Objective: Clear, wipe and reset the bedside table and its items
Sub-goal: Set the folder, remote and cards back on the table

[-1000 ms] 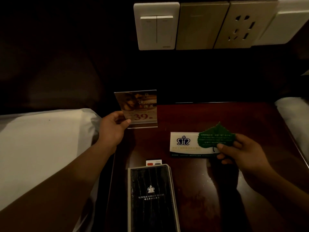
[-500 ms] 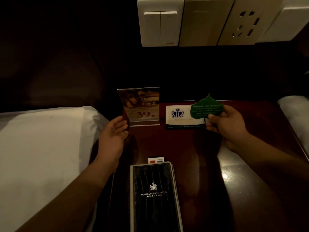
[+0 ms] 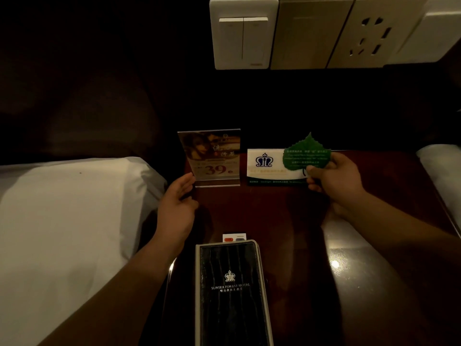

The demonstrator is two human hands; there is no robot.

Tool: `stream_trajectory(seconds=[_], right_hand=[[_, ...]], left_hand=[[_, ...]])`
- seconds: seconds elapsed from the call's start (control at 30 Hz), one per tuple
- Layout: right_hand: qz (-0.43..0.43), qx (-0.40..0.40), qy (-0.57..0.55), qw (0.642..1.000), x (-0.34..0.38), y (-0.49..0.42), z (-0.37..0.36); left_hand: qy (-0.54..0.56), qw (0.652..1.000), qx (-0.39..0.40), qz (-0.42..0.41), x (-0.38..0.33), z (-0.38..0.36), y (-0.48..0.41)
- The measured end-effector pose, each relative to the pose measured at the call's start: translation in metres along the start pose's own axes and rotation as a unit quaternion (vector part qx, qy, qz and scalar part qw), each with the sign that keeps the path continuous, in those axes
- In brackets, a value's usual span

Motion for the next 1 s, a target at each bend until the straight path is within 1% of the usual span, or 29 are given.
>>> stream_trajectory(seconds=[0.1,0.23,0.3,0.57,0.8,0.87,0.93,0.97,1.0], right_hand=[[-0.008,-0.002,-0.009,1.000,-0.002,0.001,0.005],[-0.027,0.021,-0.004,0.999,-0.011,0.006,0.003],[-0.039,0.009,-0.016,0.999,-0.013,0.005,0.003],[-0.026,-0.032,-0.031,0.999,-0.014,0.003,0.001],[-0.019,-0.019,-0.037,0.999,-0.010,0.002,0.001],[-0.022,-0.033,-0.040,0.998,-0.010,0.014,0.008],[-0.003,-0.063,-0.010,0.998,-0.008,0.036,0.018],[0.017,-0.056,0.024,0.998,-0.006,0.051,0.022],[0.031,-0.024,0.057,0.998,-0.007,0.067,0.023]], left_hand=[[-0.001,1.000,-0.006,-0.004,0.000,0.000,0.000],[-0.009,1.000,-0.013,-0.007,0.001,0.000,0.000],[-0.016,1.000,-0.014,-0.008,0.002,0.000,0.001],[-0.038,0.999,-0.012,-0.012,-0.004,-0.003,0.003],[-0.045,0.999,-0.009,-0.007,-0.005,-0.003,-0.001],[-0.027,0.999,-0.019,0.022,-0.010,0.000,0.001],[0.030,0.996,-0.047,0.071,-0.020,0.007,0.007],[0.065,0.991,-0.065,0.098,-0.026,0.013,0.015],[0.095,0.985,-0.080,0.116,-0.031,0.021,0.026]])
Point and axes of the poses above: each hand's wrist, its own y-axis away from the middle knuckle, its own z-axis out of the back of the hand, x = y × z, the point moved 2 cm from there along -y, towards the middle knuckle, and after that the axes turned 13 degrees about -x, right-handed, at the moved point
